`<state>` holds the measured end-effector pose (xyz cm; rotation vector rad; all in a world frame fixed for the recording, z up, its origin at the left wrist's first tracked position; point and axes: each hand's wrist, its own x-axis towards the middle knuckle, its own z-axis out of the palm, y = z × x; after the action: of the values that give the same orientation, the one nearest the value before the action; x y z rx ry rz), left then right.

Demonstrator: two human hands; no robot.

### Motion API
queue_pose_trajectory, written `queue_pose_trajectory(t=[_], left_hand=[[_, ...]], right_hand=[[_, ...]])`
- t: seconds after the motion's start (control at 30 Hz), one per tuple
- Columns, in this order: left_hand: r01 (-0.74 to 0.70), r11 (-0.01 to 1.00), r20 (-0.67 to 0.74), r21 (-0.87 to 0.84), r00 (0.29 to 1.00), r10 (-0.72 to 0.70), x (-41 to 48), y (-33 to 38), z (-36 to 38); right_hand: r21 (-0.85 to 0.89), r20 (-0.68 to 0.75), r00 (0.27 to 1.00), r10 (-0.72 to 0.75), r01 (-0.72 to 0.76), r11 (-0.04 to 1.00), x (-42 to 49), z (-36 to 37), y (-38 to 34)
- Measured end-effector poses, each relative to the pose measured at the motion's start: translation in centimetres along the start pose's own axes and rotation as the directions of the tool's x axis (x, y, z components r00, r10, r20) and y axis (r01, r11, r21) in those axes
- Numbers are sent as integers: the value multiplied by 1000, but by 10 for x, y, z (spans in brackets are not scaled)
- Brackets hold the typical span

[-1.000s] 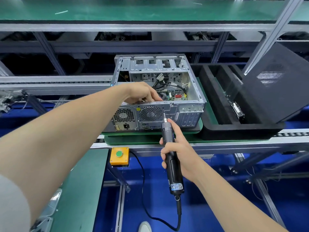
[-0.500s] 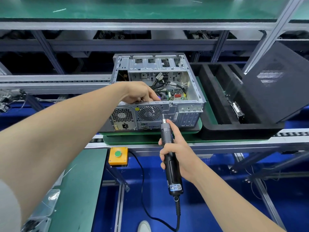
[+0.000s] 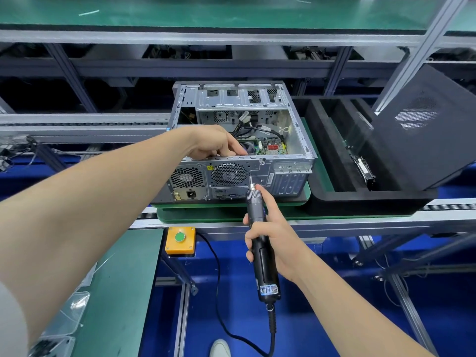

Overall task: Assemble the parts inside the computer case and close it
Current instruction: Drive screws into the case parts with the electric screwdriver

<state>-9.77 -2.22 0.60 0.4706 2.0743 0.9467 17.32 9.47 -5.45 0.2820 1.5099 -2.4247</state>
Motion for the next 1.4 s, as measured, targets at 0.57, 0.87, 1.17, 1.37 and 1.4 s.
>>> queue_pose_trajectory(t=[0.57, 0.87, 1.17, 1.37, 1.4], left_hand=[[-16, 999, 15, -33, 1000, 16, -9, 2, 1], [-27, 998, 72, -54, 997, 31, -18, 6, -1], [-92, 996, 144, 6, 985, 90, -26, 11, 0], [-110, 993, 94, 34, 990, 106, -24, 9, -1], [-110, 994, 90, 30, 990, 107, -24, 9, -1]], right_hand=[[-9, -1, 1000, -17, 17, 1000, 1, 3, -8], [-9, -5, 1000, -3, 3, 1000, -1, 4, -5], [-19, -6, 1000, -15, 15, 1000, -2, 6, -8], [-29, -5, 1000, -29, 29, 999, 2, 11, -9], [-29, -5, 1000, -29, 29, 999, 2, 12, -9]])
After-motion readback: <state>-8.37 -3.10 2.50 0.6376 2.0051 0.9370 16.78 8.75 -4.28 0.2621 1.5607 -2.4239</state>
